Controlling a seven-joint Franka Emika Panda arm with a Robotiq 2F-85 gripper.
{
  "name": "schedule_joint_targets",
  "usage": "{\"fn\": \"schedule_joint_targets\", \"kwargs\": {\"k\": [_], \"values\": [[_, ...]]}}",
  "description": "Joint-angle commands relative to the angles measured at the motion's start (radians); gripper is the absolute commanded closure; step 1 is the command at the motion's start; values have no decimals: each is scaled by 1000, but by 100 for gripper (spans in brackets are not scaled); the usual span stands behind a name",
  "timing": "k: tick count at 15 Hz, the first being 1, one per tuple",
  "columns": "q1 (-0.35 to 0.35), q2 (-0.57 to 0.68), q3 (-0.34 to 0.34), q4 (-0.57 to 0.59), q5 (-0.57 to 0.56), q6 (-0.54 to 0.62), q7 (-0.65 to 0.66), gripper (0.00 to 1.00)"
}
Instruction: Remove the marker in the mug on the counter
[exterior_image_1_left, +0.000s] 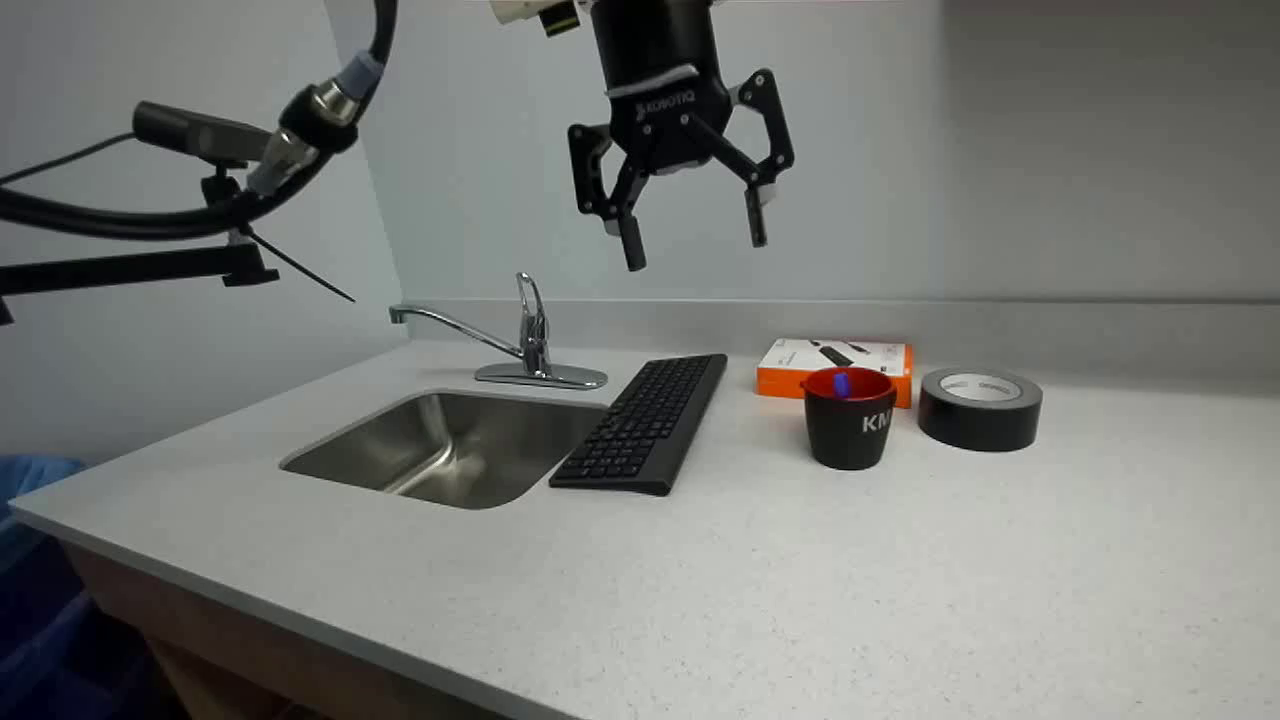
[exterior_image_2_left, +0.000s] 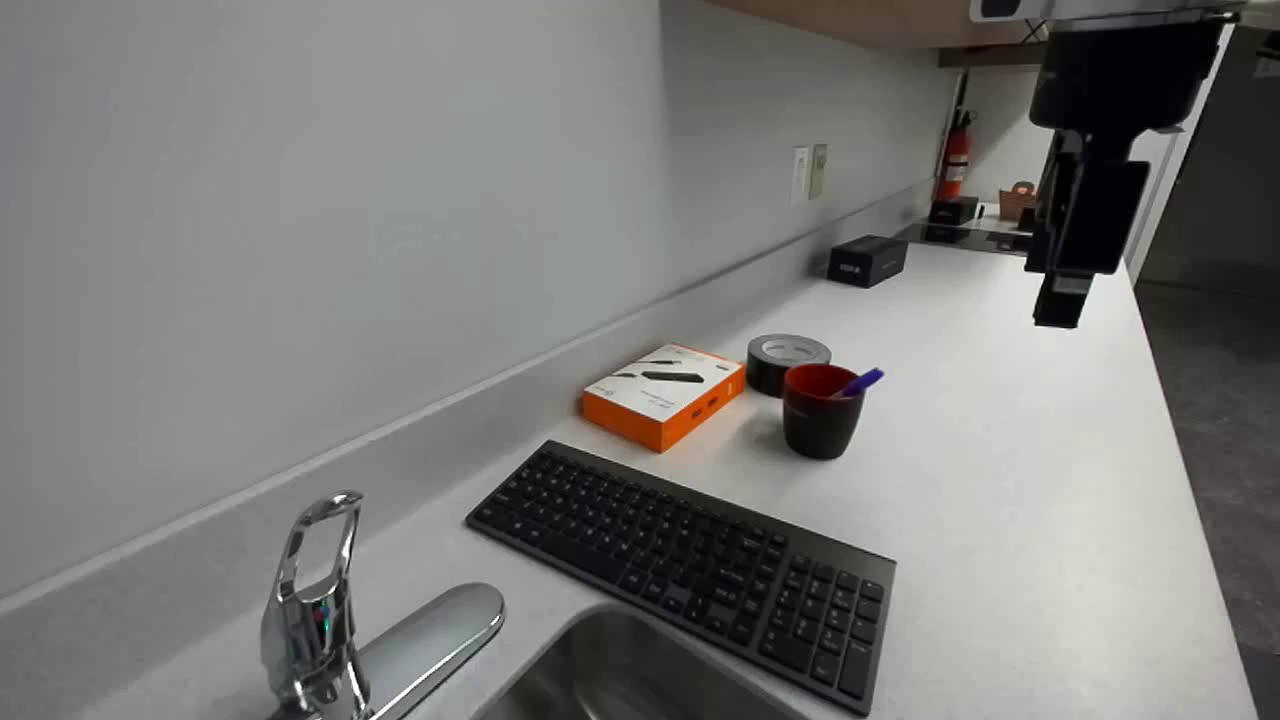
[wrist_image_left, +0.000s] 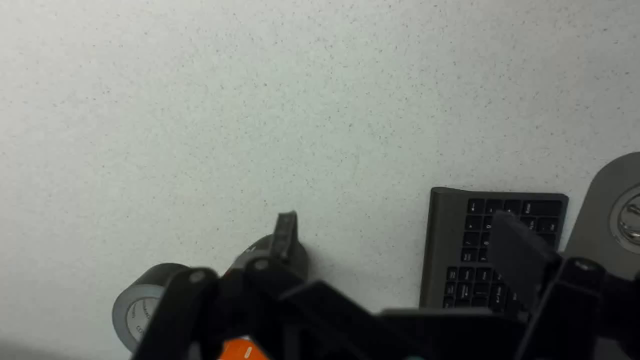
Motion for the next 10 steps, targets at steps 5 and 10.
{"fn": "schedule_joint_targets", "kwargs": {"k": [5, 10], "values": [[5, 0, -4, 1, -1, -3, 1, 0], [-3, 20, -4, -12, -24, 71, 17, 0]]}}
